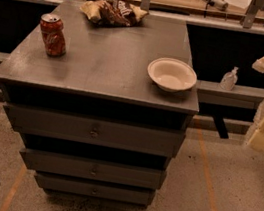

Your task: Move paper bowl near coke can

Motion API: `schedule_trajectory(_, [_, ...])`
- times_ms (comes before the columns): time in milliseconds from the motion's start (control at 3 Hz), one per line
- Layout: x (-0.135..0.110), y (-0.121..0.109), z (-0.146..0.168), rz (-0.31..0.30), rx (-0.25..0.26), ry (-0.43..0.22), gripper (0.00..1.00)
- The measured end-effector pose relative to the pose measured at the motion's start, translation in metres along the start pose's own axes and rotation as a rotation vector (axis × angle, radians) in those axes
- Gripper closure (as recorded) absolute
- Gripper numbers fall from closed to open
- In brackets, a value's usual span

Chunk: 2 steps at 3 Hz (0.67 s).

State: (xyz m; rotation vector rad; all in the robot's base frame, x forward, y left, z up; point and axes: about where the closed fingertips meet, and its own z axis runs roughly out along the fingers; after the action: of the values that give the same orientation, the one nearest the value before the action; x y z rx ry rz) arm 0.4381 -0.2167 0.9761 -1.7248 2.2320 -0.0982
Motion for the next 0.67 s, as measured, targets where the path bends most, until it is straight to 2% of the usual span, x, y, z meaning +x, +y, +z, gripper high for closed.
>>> schedule_trajectory(333, [0.000,0.000,0.000,0.000,0.000,0.000,0.00])
schedule_trajectory(667, [0.000,-0.017,0.012,0.034,0.009,-0.087,0.00])
